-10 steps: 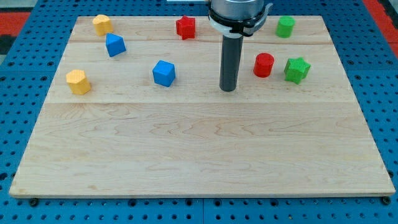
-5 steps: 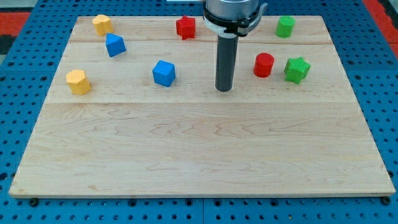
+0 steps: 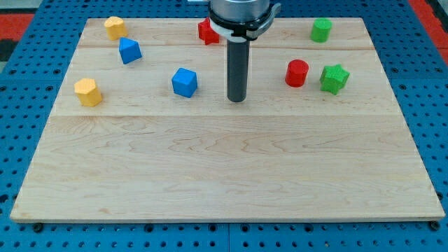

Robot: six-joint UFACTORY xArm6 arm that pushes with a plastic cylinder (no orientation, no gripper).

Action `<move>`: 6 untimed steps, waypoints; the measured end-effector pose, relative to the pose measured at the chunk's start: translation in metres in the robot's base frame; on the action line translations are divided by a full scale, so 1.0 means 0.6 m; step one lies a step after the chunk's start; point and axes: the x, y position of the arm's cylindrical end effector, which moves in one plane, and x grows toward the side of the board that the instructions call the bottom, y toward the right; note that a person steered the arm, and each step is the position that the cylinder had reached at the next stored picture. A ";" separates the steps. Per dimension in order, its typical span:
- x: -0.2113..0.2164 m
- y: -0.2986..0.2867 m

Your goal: Point your hand towards the top side of the blue triangle

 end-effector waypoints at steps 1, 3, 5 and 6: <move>-0.085 0.017; -0.152 -0.164; -0.241 -0.243; -0.260 -0.267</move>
